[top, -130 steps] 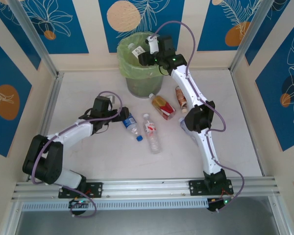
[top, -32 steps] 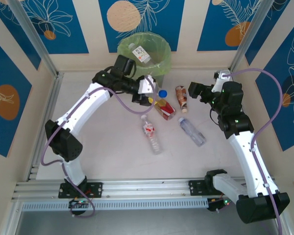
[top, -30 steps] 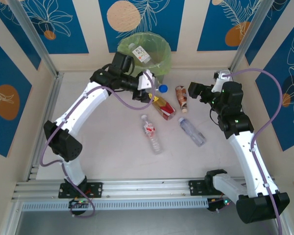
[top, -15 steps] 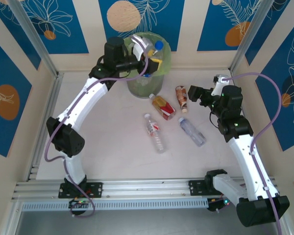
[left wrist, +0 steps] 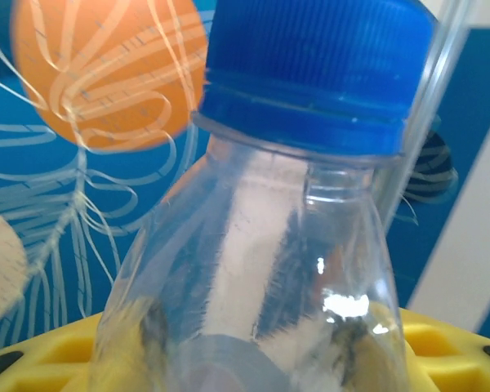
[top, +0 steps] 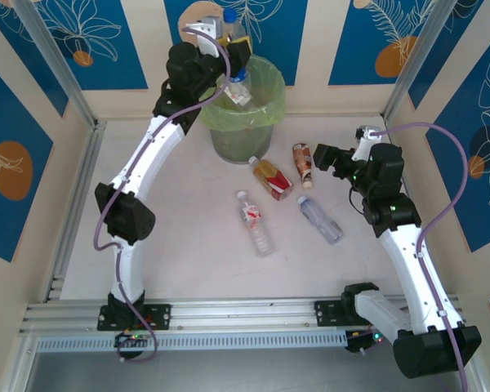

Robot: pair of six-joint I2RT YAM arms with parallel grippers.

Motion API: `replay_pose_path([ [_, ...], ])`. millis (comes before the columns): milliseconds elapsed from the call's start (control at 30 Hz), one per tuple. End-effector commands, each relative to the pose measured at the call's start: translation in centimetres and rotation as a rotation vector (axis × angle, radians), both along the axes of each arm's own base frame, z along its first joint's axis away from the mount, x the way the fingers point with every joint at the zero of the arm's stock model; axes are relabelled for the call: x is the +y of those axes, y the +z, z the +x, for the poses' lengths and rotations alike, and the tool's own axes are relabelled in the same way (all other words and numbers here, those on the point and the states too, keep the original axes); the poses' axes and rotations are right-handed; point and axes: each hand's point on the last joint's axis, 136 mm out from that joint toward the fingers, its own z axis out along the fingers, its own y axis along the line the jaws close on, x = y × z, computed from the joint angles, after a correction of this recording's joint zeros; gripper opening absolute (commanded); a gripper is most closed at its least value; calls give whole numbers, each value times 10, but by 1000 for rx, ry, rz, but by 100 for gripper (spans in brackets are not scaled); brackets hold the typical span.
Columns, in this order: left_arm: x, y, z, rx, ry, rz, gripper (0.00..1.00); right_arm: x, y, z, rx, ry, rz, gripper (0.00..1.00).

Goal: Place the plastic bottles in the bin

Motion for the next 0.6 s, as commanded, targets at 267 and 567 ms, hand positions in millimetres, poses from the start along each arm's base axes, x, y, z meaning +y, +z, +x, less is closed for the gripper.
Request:
replay_pose_path([
  [267, 15, -46, 82, -70, 216, -15, 42, 2, -6, 2, 6, 5, 44, 99],
  [567, -4, -165, 118, 133, 201, 151, 40, 4, -9, 8, 20, 9, 54, 99],
])
